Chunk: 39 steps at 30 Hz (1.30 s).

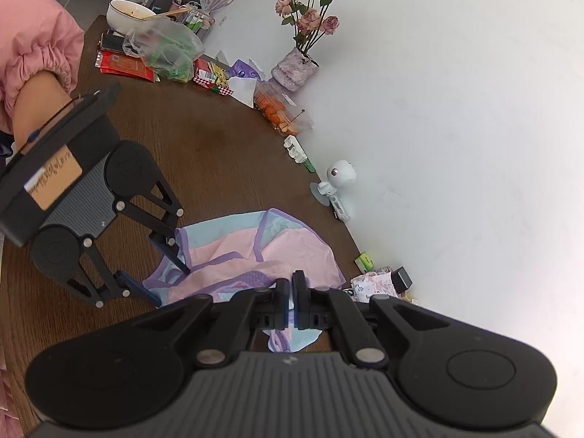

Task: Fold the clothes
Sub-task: 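Lift the garment high with both tools, letting it hang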

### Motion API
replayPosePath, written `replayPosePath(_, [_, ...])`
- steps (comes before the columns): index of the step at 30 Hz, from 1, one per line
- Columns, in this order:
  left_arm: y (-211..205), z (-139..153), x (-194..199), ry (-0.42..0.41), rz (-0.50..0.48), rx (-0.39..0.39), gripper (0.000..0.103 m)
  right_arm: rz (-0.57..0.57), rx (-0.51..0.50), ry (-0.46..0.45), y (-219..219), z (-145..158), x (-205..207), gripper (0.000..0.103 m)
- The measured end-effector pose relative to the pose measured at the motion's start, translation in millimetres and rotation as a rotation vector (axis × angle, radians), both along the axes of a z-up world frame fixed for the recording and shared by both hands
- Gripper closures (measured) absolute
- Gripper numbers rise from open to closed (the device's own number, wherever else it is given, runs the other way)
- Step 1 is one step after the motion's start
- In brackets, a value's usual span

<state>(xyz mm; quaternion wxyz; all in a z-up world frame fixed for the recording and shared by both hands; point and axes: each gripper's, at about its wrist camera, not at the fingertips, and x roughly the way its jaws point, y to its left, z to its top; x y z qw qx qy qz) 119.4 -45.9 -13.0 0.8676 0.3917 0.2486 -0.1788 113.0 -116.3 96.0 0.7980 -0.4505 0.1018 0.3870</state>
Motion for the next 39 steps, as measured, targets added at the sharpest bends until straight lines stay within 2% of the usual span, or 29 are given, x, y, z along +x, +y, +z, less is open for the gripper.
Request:
replayPosePath(1, [0, -1, 3, 0.002, 0.007, -0.017, 0.072, -0.002, 0.005, 0.003, 1, 1, 0, 0.101])
replayPosePath(3, [2, 0, 4, -0.001, 0.013, -0.052, 0.098, -0.004, 0.013, 0.01, 2, 1, 0, 0.101])
replayPosePath(6, [3, 3, 3, -0.021, 0.006, -0.095, 0.102, -0.007, 0.021, 0.02, 3, -1, 1, 0.101])
replayPosePath(13, [16, 20, -10, -0.075, 0.041, -0.136, 0.103, -0.065, 0.013, 0.003, -3, -7, 6, 0.101])
replayPosePath(16, [35, 45, -22, -0.143, 0.099, -0.15, 0.103, -0.112, 0.005, -0.007, -12, -11, 8, 0.101])
replayPosePath(21, [63, 95, -40, -0.241, 0.218, -0.222, 0.103, -0.136, 0.003, -0.014, -22, -12, 3, 0.101])
replayPosePath(28, [62, 138, -75, -0.374, 0.227, -0.207, 0.103, -0.12, 0.014, -0.088, -20, 5, -25, 0.101])
replayPosePath(33, [62, 182, -85, -0.472, 0.234, -0.193, 0.103, -0.111, 0.035, -0.183, -19, 42, -40, 0.101])
replayPosePath(36, [67, 198, -66, -0.43, 0.248, -0.231, 0.103, -0.117, 0.033, -0.206, -10, 58, -29, 0.101])
replayPosePath(39, [75, 198, -20, -0.371, 0.287, -0.248, 0.103, -0.131, 0.015, -0.213, 6, 66, -2, 0.101])
